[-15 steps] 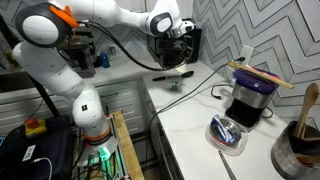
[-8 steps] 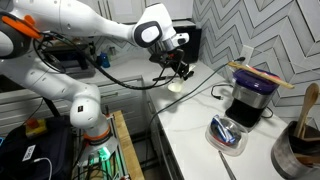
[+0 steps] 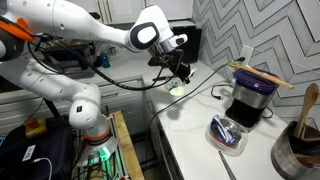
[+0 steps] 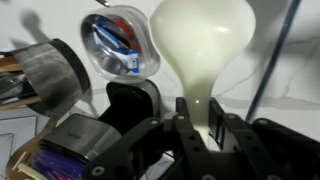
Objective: Move the spoon from the container to the utensil holder
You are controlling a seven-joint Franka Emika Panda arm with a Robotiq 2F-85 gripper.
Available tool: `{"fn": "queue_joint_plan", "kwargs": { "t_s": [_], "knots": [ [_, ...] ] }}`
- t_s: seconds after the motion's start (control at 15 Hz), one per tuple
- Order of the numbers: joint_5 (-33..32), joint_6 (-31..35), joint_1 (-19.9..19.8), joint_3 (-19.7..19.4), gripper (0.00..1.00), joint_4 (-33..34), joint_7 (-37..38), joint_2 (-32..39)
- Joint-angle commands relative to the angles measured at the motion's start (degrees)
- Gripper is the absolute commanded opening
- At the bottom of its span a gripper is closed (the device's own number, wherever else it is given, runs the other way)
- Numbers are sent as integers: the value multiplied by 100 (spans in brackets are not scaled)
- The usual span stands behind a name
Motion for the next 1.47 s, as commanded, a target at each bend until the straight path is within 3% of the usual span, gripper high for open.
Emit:
{"fn": "queue_joint_plan", "kwargs": {
  "t_s": [0.0,0.07,0.27,0.53,0.6,0.67,0.87,0.93,1.0,1.4],
  "knots": [
    [-404,-596,56,-731,6,161,-1411,-107],
    [-401,-785,279,-1144,6,216,-1842,-112],
    [-320,-1433,29,-1665,6,428,-3160,0],
    [-545,-2548,-276,-2034,6,930,-4310,315],
    [-298,-2882,-266,-2038,6,1130,-4287,422],
    [-398,-2400,-297,-1980,25,753,-4048,139],
    [-380,-2738,-305,-1995,25,1024,-4160,302],
    [-378,-2741,-305,-1989,6,1044,-4160,341],
    [-978,-2065,-446,-1866,6,932,-3857,405],
    [-2460,-1215,-455,-1999,6,1585,-4413,1473]
  ]
}}
